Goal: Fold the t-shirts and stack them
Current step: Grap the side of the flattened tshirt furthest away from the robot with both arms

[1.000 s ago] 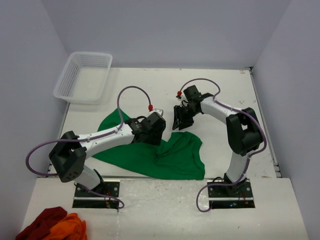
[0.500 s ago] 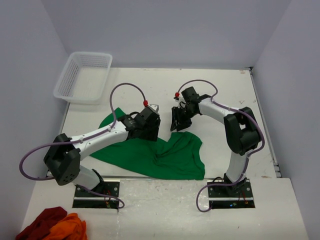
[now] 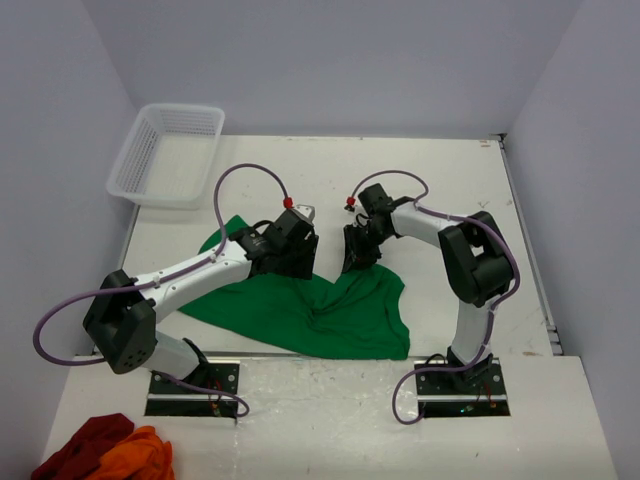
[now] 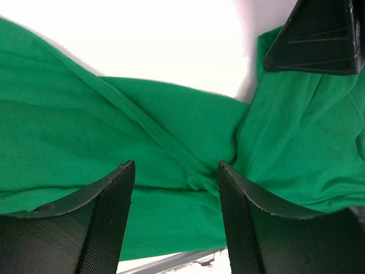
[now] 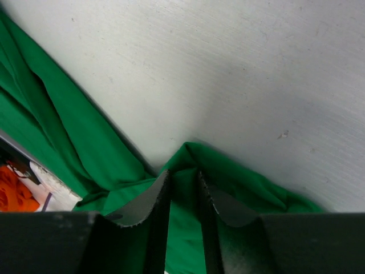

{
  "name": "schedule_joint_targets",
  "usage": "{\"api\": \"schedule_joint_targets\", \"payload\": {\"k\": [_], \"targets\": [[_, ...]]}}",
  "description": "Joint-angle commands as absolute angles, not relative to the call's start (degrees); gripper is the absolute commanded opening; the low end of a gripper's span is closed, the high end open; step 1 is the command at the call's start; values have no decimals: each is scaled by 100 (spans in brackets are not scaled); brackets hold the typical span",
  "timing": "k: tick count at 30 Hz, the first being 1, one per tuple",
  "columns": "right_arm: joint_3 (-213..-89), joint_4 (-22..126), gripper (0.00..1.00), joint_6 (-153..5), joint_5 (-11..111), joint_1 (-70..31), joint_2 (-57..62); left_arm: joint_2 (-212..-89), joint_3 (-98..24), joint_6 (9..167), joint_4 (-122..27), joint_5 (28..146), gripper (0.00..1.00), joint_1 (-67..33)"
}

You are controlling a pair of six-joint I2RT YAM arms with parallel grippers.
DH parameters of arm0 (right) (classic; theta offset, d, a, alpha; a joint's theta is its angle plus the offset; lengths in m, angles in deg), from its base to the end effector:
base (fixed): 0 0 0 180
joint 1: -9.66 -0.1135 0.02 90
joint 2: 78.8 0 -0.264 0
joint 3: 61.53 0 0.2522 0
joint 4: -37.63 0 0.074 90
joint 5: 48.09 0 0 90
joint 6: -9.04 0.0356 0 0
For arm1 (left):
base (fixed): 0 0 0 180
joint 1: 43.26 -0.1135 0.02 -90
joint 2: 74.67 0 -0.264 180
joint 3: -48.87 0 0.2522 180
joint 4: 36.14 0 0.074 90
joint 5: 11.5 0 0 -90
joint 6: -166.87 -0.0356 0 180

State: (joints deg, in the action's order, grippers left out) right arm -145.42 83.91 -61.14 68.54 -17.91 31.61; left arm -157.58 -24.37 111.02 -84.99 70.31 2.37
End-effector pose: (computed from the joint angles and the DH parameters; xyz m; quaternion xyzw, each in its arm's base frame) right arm 0.3197 0.1849 0.1472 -0.0994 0.9577 0.2670 0.0417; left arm 0.2086 -0.2060 0.2400 0.0767 0.9572 -0.1208 0.2517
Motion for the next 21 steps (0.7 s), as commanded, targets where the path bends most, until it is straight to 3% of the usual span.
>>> {"api": "schedule_joint_targets", "payload": {"k": [1, 5, 21], "targets": [[-14569, 8277, 25, -6083, 6977, -1855, 3168, -15588, -2563, 10947, -8435, 7111, 62, 174], [-14578, 8312, 0, -6083, 6881, -1899, 3115, -15596, -2483, 10930, -8383, 7147, 62, 148], [-15570, 9147, 0, -6303, 5659, -1934, 2483, -16255, -2316, 10825, -7952, 7252, 62, -54]]}}
